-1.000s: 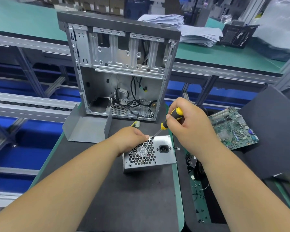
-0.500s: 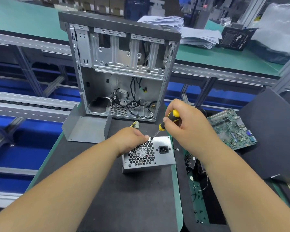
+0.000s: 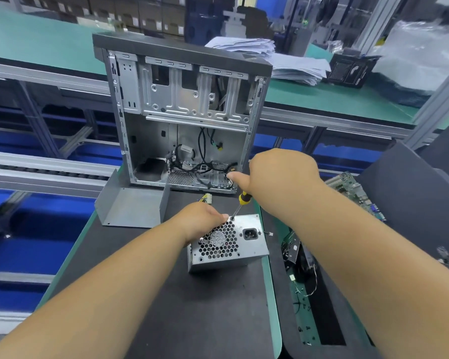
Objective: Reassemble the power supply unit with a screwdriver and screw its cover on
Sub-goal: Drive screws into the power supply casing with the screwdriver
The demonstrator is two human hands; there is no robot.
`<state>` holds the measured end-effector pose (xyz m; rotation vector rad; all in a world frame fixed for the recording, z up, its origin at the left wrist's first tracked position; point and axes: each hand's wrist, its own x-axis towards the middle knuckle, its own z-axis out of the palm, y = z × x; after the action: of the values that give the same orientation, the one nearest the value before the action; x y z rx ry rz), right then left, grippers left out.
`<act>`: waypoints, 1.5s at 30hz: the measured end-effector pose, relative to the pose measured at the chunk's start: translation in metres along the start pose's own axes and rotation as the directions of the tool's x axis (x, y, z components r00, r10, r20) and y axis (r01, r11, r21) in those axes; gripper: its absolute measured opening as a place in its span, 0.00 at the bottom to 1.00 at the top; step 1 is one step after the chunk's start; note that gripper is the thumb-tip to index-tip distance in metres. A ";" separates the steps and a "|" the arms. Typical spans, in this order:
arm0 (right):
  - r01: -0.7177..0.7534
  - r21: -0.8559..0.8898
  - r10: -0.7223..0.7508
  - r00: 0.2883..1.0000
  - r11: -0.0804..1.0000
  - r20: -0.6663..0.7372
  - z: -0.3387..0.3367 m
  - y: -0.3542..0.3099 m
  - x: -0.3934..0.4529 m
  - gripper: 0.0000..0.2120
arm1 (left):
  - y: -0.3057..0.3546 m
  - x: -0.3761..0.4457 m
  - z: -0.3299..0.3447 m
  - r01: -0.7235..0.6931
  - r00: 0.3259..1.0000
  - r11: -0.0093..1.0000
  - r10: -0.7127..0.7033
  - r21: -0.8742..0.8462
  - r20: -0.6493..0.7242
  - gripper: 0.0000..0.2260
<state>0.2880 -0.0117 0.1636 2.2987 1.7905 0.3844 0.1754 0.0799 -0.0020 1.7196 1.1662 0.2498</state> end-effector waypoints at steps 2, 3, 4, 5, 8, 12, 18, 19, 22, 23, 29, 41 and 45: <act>0.041 0.068 -0.041 0.999 0.997 0.004 0.004 0.004 -0.003 0.27 | 0.000 0.000 0.000 -0.009 1.000 1.000 0.009 -0.004 -0.008 0.13; 0.104 0.197 -0.108 0.994 0.975 0.010 0.005 0.008 -0.005 0.21 | 0.000 0.000 0.000 -0.010 1.000 1.000 0.010 -0.011 -0.013 0.13; 0.163 0.331 -0.178 0.984 0.929 0.016 0.004 0.011 -0.006 0.12 | 0.000 0.001 0.001 -0.009 1.000 1.000 0.009 -0.017 -0.015 0.13; 0.209 0.421 -0.237 0.971 0.883 0.016 0.002 0.013 -0.006 0.06 | 0.000 0.001 0.001 -0.008 1.000 1.000 0.008 -0.018 -0.015 0.14; 0.253 0.346 -0.258 0.966 0.904 -0.032 0.004 0.011 -0.006 0.05 | 0.001 0.002 0.000 -0.005 1.000 1.000 0.005 0.001 -0.009 0.15; 0.124 -0.004 -0.124 0.992 0.992 -0.017 0.014 0.005 0.001 0.12 | 0.001 0.003 0.000 0.008 1.000 1.000 -0.008 -0.003 0.004 0.16; 0.214 0.331 -0.273 0.952 0.919 0.141 -0.004 0.017 -0.007 0.08 | 0.001 0.003 -0.001 0.010 1.000 1.000 -0.010 0.014 0.006 0.17; 0.236 0.289 -0.276 0.955 0.928 0.106 -0.004 0.016 -0.007 0.07 | 0.001 0.003 -0.001 0.008 1.000 1.000 -0.009 0.022 0.007 0.17; 0.185 0.113 -0.187 0.982 0.976 0.009 -0.001 0.008 -0.005 0.15 | 0.000 0.003 -0.001 0.005 1.000 1.000 -0.005 0.007 0.010 0.17; 0.118 0.035 -0.118 0.993 0.992 -0.005 -0.001 0.005 -0.002 0.20 | -0.001 0.003 0.000 0.000 1.000 1.000 0.000 0.003 0.014 0.16; -0.073 0.060 0.074 0.997 0.996 -0.015 0.008 0.009 0.005 0.20 | -0.004 0.003 0.003 -0.007 1.000 1.000 0.007 0.011 0.014 0.14; 0.039 0.164 -0.029 0.998 0.986 -0.061 0.009 0.010 -0.002 0.20 | -0.002 0.005 0.000 0.011 1.000 1.000 -0.011 0.016 0.009 0.14; -0.137 -0.021 0.135 0.989 0.990 -0.065 0.016 0.001 0.002 0.26 | 0.003 0.004 -0.002 0.011 0.999 0.999 -0.012 0.037 0.033 0.12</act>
<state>0.2952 -0.0099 0.1488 2.4244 1.6513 0.5042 0.1774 0.0840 0.0003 1.7428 1.1621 0.1927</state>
